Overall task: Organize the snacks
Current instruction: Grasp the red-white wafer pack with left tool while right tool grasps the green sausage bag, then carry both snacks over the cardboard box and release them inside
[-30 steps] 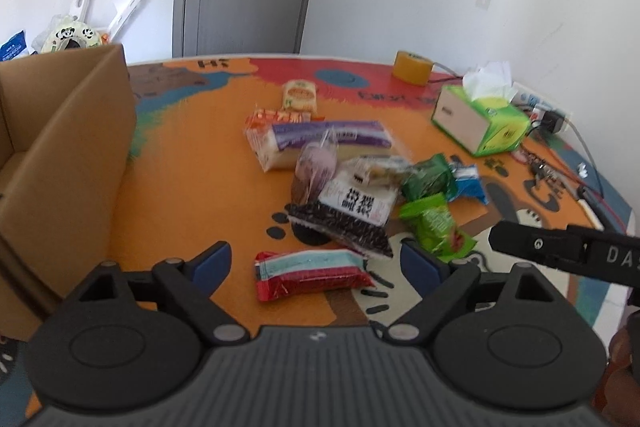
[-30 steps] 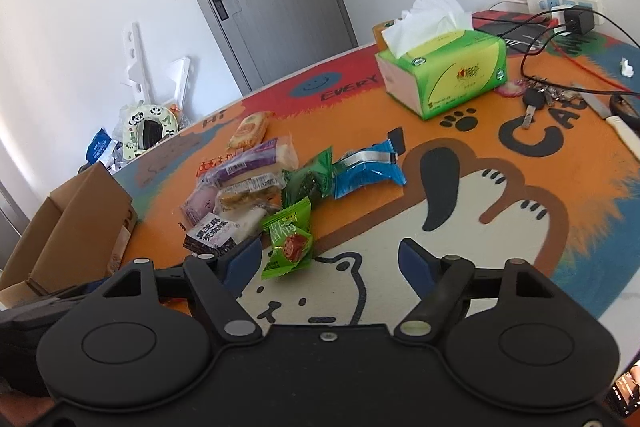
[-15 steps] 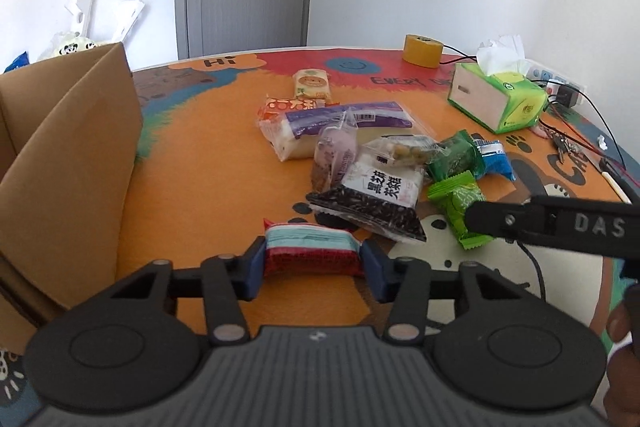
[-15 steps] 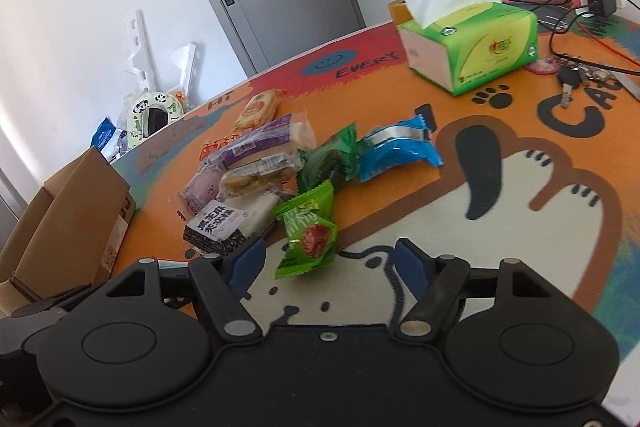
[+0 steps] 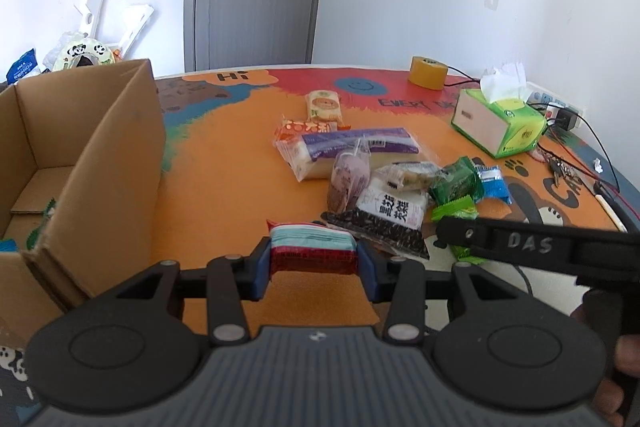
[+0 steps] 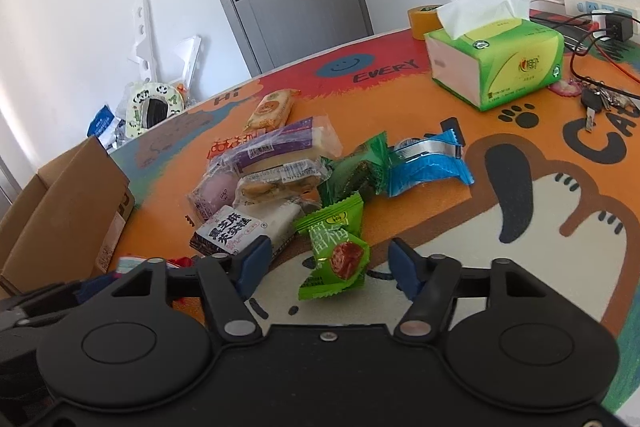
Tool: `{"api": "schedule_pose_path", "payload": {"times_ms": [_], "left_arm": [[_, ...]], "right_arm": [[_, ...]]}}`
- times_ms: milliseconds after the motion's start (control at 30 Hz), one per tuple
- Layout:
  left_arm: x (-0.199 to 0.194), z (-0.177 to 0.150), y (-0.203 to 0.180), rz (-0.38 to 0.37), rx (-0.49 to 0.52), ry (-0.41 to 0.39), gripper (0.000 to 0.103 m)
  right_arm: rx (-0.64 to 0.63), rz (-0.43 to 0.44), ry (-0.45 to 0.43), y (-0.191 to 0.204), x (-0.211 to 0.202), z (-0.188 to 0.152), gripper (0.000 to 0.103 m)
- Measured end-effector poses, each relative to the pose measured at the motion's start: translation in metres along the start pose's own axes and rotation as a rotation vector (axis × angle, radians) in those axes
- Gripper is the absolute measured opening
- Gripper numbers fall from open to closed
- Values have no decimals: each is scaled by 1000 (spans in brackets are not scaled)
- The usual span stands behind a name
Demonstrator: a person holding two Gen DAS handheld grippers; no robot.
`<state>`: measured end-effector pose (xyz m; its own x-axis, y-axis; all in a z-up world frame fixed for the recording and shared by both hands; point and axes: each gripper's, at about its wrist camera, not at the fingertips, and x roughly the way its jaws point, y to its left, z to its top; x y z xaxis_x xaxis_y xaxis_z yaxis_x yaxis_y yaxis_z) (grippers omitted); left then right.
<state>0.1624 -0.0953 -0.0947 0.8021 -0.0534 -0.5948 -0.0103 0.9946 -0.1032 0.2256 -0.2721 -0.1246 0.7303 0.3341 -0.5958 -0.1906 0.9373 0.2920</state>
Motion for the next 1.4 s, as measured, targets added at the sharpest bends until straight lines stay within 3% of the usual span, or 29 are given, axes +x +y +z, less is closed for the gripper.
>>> {"api": "schedule_pose_path", "payload": {"times_ms": [67, 133, 233, 633, 933, 1400], "left_arm": [[-3, 2, 0, 1, -2, -9, 43], [-6, 4, 1, 0, -8, -16, 43], [-11, 7, 2, 0, -16, -30, 43], [-53, 27, 7, -5, -25, -134, 43], [-88, 47, 19, 37, -37, -225, 43], [-127, 49, 74, 80, -110, -290, 43]], "right_arm": [[2, -2, 10, 0, 3, 0, 48], [-4, -6, 13, 1, 4, 0, 31], [-7, -2, 18, 2, 1, 0, 29], [-12, 62, -98, 21, -49, 17, 29], [-44, 158, -153, 49, -68, 29, 29], [-103, 242, -158, 116, -70, 35, 29]]}}
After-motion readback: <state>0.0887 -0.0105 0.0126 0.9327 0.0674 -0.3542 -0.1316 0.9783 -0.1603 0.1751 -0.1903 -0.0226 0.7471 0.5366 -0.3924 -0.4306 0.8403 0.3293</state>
